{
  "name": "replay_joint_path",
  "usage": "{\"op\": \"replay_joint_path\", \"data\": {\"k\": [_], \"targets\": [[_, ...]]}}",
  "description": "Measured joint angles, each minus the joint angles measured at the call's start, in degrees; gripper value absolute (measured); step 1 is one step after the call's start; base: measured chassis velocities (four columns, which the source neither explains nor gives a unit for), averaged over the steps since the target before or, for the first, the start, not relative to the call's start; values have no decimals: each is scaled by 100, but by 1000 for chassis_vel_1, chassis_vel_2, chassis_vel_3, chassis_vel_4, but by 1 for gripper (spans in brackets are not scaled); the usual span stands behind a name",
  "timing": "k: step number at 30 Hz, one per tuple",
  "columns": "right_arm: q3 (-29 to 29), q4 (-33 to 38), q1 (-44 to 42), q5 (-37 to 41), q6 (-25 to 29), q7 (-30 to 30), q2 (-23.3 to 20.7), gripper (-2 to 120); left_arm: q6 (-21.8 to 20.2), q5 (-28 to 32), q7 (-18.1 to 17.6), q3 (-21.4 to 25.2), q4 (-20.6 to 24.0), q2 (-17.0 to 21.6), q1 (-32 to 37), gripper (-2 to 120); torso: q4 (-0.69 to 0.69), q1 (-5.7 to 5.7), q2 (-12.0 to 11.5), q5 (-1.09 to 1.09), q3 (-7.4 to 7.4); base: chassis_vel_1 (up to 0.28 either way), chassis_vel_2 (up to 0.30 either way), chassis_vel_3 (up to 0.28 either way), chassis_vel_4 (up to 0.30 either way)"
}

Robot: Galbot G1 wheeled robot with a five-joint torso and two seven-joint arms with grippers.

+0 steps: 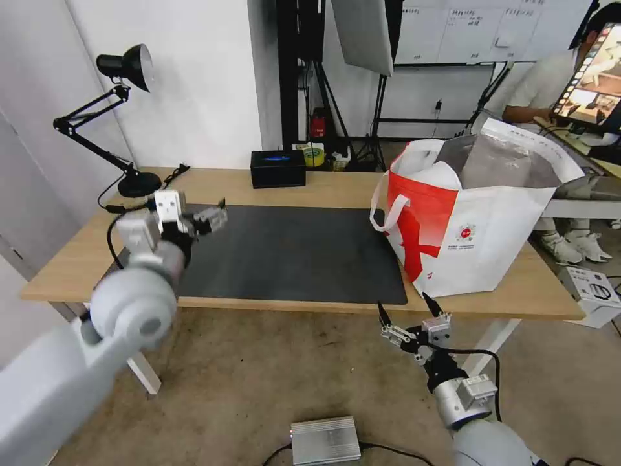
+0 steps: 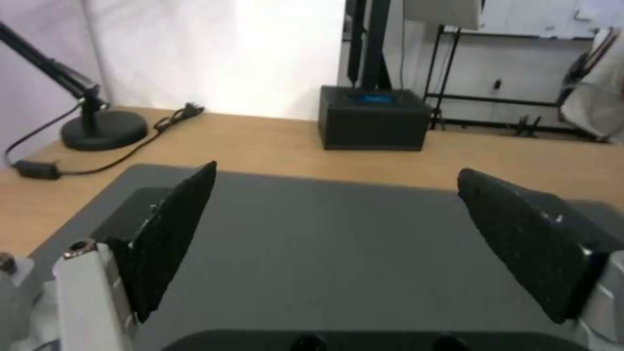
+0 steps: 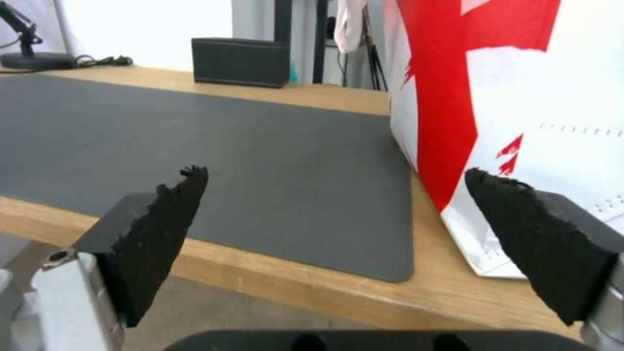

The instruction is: Pick up the trash from the table and place it into the takeout bag.

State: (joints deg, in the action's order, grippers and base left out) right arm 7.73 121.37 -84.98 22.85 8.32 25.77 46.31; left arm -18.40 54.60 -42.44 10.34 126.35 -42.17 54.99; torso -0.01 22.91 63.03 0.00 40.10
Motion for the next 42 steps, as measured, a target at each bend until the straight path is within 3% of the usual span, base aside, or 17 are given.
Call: {"op": "replay_joint_path", "data": {"k": [9,15,18,25,33,42], "targets": [[0,0,0,0,0,-1,0,100,371,-711,303,571,320,-408,1489,100,1,0,0,0,0,0,0,0,0],[0,0,0,0,0,-1,0,100,485,-1138,440,745,337,-570,2154,100,1,0,0,0,0,0,0,0,0],[0,0,0,0,0,-1,0,100,769,-1391,689,866,193,-724,2521,100,1,0,0,0,0,0,0,0,0],[0,0,0,0,0,-1,0,100,1323,-1617,1176,944,-59,-856,2796,100,1,0,0,0,0,0,0,0,0],[0,0,0,0,0,-1,0,100,1604,-1777,1241,945,-236,-961,2875,100,1,1,0,0,0,0,0,0,0],[0,0,0,0,0,-1,0,100,1607,-1797,1237,935,-261,-972,2864,100,1,1,-1,0,0,0,0,0,0]]}}
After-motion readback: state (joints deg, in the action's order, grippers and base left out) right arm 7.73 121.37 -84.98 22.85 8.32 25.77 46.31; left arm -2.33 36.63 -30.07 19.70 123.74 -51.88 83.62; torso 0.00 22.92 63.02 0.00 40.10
